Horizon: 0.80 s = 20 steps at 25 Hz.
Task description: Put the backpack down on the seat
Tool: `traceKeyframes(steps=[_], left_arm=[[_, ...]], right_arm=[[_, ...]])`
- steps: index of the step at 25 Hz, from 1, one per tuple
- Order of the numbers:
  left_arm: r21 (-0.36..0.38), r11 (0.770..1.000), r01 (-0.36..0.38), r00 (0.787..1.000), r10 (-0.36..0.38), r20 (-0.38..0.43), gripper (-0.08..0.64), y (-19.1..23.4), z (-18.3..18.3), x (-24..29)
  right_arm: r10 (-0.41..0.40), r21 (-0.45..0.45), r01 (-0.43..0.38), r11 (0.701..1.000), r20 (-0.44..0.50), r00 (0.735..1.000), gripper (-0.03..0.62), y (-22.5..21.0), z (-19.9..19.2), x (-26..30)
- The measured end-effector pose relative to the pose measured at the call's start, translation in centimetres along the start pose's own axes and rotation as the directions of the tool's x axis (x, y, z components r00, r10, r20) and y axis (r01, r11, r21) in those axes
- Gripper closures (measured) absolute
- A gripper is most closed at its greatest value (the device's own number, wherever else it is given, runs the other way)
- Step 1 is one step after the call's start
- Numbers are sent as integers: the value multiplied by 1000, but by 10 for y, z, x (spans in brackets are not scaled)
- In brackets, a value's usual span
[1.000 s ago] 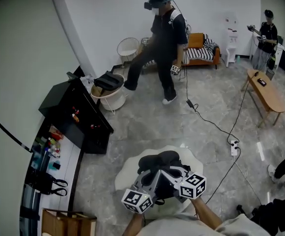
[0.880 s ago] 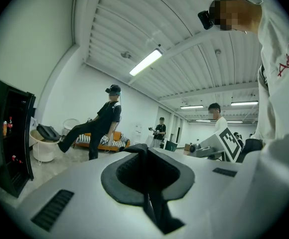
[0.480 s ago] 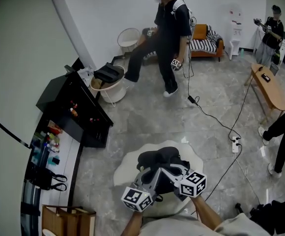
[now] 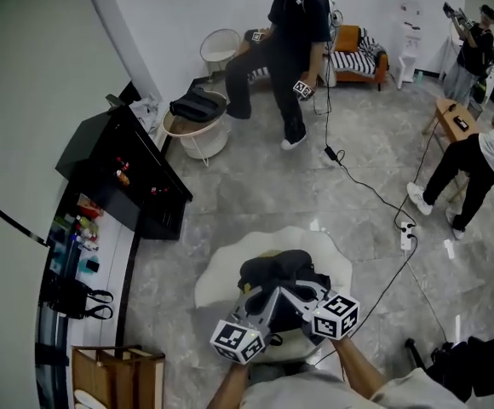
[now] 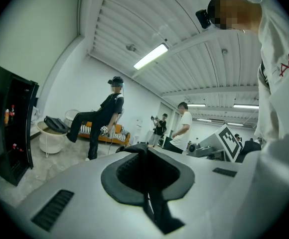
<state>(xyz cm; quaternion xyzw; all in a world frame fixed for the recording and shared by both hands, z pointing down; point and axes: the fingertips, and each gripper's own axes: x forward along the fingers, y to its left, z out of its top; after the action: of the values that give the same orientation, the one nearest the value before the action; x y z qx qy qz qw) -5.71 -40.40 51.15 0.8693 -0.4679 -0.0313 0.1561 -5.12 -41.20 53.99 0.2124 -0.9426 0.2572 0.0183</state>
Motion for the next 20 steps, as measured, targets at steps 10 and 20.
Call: traceKeyframes(steps=[10, 20], left_arm=[[-37, 999, 15, 999, -17, -35, 515, 16, -22, -9], [-71, 997, 17, 998, -22, -67, 515, 52, -43, -2]], right_arm=[[-28, 42, 29, 999, -34, 999, 548, -2, -26, 14], [-38, 79, 44, 996, -77, 996, 548, -22, -47, 45]])
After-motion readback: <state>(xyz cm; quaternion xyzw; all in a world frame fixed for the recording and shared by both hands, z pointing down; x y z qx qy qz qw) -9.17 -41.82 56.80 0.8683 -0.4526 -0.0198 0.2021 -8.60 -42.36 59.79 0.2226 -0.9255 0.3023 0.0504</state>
